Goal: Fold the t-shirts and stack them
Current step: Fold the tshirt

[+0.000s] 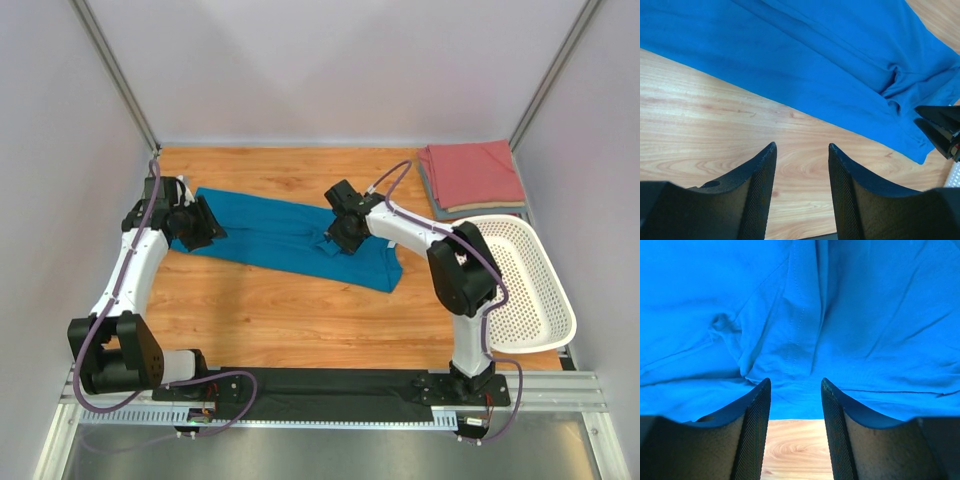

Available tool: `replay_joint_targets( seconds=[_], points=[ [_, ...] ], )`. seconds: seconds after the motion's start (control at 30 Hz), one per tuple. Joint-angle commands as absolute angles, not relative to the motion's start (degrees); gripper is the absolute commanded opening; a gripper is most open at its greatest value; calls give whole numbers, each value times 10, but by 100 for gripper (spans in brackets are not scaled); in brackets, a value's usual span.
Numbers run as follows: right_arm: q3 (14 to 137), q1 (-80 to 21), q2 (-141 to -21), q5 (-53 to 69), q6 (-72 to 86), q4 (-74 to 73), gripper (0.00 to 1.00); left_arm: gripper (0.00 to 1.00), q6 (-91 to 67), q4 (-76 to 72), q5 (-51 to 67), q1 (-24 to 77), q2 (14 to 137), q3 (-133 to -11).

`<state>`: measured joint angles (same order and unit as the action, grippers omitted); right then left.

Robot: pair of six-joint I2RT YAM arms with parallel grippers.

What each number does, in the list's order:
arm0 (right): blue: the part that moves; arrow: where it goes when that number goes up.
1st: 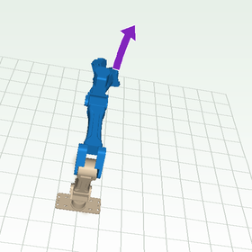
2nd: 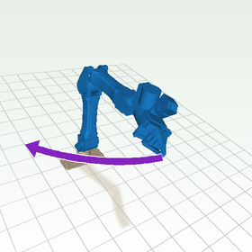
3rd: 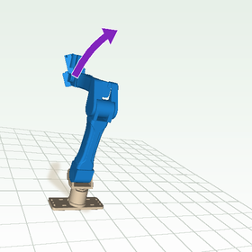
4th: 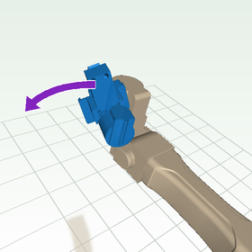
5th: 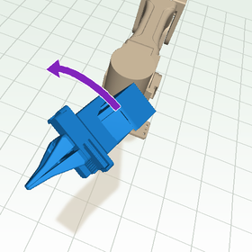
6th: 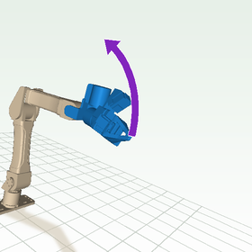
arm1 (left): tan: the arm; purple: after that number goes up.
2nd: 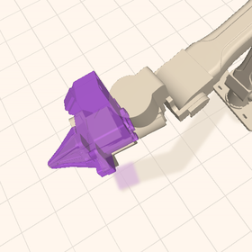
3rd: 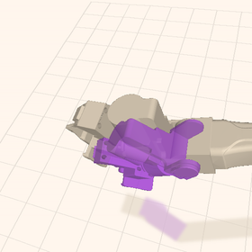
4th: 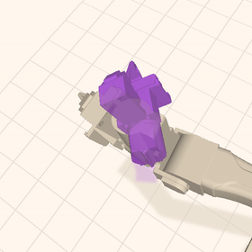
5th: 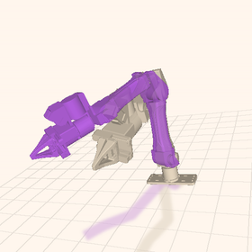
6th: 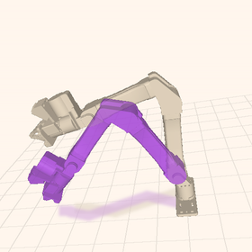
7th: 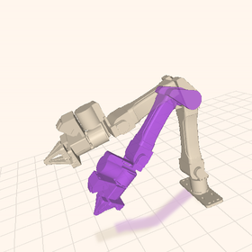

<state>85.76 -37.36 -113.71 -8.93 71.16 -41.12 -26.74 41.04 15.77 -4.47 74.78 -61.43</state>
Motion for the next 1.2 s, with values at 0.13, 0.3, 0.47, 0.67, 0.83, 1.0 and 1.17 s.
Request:
replay_joint_targets(
  seconds=[0.13,0.3,0.47,0.67,0.83,1.0,1.17],
  points=[
    [844,-376,-1153,-105,745,-353,47,53,-272,395,185,-41,754,-629],
    [842,-376,-1167,-100,758,-342,45,52,-270,394,185,-41,752,-630],
    [837,-376,-1174,-103,773,-340,41,52,-268,395,182,-41,751,-628],
    [841,-376,-1172,-121,770,-338,36,51,-267,398,170,-42,743,-628],
    [837,-376,-1170,-142,758,-302,25,51,-266,397,166,-41,739,-626],
    [867,-374,-1174,-150,721,-245,26,51,-266,396,163,-41,735,-622],
    [901,-373,-1187,-127,666,-241,28,51,-265,396,164,-41,731,-621]
  ],
)
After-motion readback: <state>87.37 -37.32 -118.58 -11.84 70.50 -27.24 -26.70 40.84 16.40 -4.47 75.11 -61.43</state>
